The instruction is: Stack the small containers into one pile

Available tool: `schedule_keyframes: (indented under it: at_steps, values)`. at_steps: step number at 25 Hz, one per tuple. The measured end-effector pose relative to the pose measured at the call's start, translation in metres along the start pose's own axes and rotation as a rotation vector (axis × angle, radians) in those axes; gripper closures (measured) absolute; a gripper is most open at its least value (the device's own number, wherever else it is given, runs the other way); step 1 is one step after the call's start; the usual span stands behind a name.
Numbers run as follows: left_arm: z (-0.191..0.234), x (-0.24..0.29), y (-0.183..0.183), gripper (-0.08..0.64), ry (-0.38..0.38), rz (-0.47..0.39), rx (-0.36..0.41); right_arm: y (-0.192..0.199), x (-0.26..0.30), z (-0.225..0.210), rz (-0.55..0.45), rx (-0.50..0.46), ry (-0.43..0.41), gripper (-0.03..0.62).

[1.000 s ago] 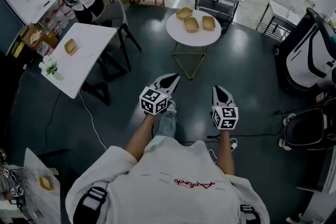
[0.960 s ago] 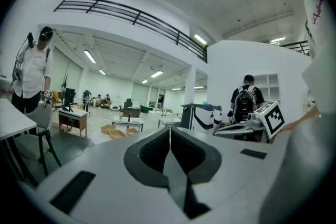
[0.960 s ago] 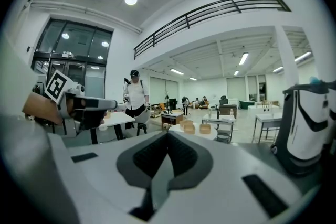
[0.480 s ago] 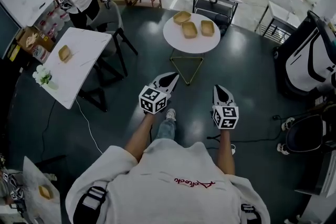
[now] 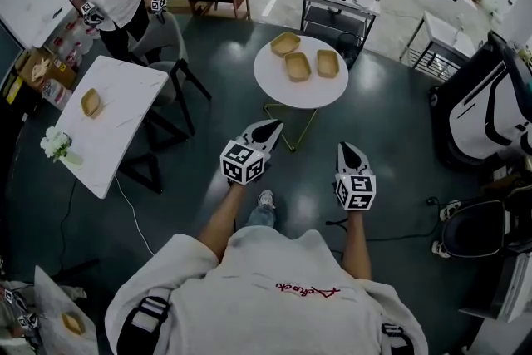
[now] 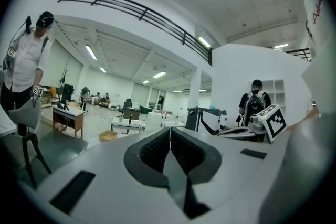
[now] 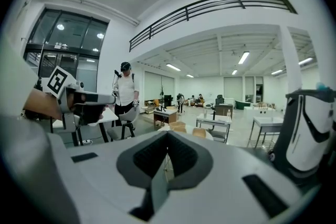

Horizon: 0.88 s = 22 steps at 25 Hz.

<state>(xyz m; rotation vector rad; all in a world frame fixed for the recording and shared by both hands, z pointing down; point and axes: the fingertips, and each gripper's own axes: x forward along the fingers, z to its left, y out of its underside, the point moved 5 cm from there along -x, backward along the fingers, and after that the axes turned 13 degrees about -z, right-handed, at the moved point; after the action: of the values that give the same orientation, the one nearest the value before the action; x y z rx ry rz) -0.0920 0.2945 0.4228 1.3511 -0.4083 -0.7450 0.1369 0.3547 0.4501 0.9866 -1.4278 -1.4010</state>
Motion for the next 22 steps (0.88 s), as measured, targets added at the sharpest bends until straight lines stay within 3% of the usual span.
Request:
schedule_keyframes:
  at_steps: [22]
  values:
    - [0.146,0.096,-0.015,0.541,0.032,-0.022,-0.053,-0.022,0.167,-0.016,0.018,-0.032,0.039,0.572]
